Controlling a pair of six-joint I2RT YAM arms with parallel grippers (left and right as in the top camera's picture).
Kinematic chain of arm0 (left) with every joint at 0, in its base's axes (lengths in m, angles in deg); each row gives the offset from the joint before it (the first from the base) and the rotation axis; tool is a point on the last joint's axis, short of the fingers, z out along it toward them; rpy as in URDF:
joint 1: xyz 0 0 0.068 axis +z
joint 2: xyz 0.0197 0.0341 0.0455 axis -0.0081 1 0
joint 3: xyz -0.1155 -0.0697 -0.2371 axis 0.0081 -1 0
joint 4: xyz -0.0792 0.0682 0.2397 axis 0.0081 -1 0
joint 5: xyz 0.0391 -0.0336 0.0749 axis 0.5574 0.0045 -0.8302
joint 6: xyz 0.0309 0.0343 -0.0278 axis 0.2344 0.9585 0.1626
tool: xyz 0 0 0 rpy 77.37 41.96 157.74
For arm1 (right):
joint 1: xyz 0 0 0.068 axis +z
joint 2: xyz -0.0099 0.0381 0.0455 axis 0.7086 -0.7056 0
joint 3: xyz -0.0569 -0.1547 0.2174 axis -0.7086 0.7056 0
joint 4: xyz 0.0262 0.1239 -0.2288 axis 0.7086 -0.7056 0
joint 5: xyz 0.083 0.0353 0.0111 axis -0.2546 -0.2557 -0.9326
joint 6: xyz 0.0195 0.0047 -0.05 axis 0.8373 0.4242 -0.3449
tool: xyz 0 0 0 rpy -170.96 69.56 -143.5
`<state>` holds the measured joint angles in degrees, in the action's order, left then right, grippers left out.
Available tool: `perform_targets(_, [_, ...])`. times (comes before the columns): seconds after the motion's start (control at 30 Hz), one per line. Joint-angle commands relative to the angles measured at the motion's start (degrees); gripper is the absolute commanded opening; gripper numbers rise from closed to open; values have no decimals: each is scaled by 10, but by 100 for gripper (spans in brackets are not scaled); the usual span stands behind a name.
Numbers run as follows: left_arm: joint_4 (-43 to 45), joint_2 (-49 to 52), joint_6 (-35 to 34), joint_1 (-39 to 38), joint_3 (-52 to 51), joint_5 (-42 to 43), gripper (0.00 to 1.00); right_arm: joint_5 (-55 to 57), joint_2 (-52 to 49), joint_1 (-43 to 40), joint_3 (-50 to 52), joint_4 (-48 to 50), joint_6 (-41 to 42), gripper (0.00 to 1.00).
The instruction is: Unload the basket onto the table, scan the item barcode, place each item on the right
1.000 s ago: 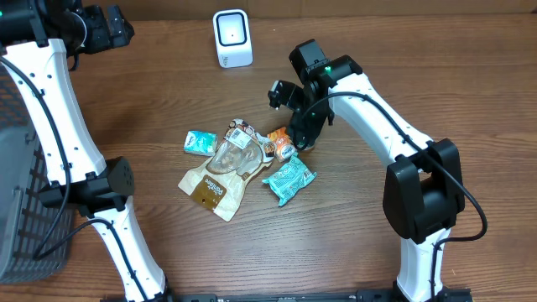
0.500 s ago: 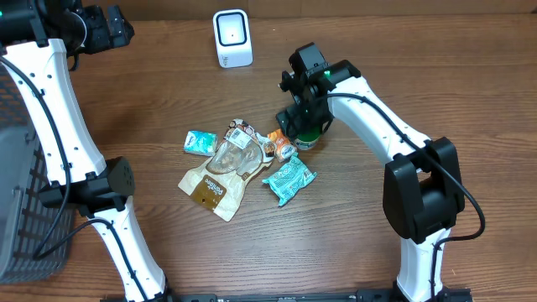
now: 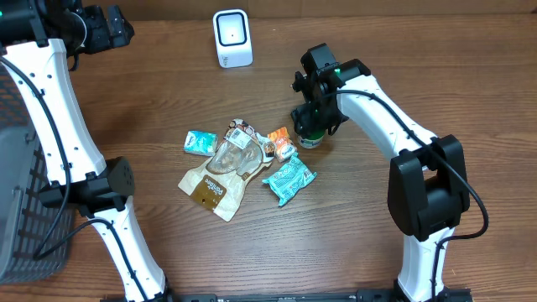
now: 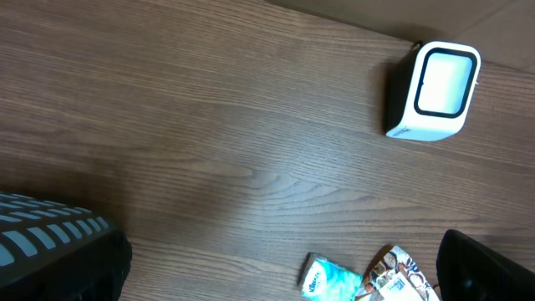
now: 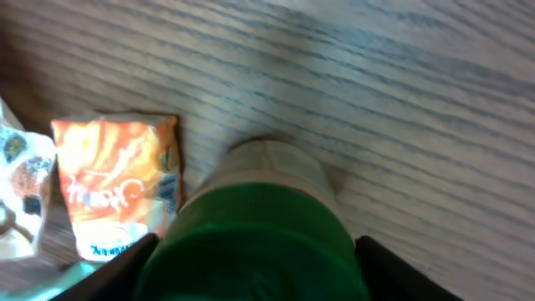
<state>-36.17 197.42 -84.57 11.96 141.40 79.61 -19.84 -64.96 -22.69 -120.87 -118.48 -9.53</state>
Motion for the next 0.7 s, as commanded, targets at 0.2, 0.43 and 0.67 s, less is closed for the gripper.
perform_targets(0.2, [-1,-20,-8,2,10,-4,100,-4,4,-1,1,-1,0,34])
perform_targets(0.43, [-1,-20,-8,2,10,-4,100,-65,17,-2,-41,-35,-1,23])
perform_targets(0.67, [-1,-20,-8,2,10,-4,100,-294,89,-56,-58,-37,-61,23])
